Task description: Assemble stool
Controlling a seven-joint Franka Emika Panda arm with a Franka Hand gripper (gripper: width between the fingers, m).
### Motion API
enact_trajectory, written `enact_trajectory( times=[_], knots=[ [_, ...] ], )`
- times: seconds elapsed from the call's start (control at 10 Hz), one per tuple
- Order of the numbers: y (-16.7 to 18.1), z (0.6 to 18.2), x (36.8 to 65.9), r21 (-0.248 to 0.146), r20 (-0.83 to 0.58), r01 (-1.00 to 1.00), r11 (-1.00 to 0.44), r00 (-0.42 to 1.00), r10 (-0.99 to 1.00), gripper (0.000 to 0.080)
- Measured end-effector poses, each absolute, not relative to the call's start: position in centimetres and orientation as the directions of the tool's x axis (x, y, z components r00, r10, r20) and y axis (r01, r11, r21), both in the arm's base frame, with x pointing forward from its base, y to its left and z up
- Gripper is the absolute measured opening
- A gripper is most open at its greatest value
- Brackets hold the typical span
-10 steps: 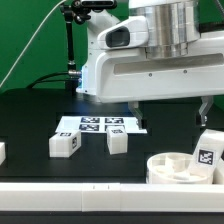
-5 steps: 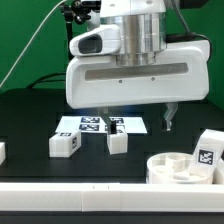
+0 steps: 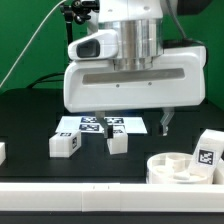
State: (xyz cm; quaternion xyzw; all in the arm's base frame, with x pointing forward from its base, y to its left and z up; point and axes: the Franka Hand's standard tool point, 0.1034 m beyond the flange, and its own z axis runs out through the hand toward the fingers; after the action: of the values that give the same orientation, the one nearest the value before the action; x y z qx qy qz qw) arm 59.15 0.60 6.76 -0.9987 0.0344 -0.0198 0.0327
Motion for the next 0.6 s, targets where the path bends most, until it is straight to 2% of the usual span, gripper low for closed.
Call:
enact_trajectory(
  times=[0.2,0.4,0.6],
  knots=[
    [-0.2,4.7,55.6,-0.043,0.053,-0.099,-0.994,0.993,-0.101,0.0649],
    [-1.0,3.6,53.8,-0.035,0.048,-0.106,-0.994,0.993,-0.108,0.0649],
    [-1.0,4.0,54.4,-0.039,0.046,-0.083,-0.996,0.995,-0.085,0.0649]
  ],
)
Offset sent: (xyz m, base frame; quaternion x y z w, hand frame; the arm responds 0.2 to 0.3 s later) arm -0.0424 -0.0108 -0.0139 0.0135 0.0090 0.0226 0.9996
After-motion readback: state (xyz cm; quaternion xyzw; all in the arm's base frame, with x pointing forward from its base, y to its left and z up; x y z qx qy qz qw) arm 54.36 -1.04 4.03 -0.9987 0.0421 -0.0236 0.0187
